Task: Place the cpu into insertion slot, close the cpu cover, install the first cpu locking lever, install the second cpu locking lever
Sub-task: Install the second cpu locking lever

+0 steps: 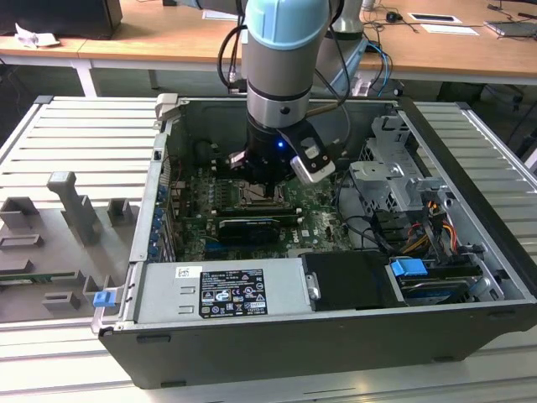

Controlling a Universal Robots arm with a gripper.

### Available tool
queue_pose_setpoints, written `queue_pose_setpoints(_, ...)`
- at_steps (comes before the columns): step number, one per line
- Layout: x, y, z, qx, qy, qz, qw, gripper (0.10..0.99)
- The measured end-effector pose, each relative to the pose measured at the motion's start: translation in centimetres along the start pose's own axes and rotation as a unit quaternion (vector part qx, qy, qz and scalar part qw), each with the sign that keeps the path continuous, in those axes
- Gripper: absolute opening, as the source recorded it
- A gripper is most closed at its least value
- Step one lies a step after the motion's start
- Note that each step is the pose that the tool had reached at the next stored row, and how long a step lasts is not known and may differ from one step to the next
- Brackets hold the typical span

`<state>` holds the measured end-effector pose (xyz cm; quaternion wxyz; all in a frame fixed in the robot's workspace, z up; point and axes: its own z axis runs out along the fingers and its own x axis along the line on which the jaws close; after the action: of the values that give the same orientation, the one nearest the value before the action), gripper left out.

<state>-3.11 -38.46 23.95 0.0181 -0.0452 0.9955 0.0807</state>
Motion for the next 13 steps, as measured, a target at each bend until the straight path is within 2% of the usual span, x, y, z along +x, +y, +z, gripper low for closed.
queue_pose_setpoints(6,0.48,-0.05,0.29,-0.0065,-0.0006,0.000,1.0000,0.106)
queue_pose_setpoints(9,1.46,-0.12,1.15,-0.0089,-0.0006,-0.001,1.0000,0.106)
queue_pose_setpoints(13,2.13,-0.28,1.51,-0.0112,-0.0008,-0.001,0.9999,0.106)
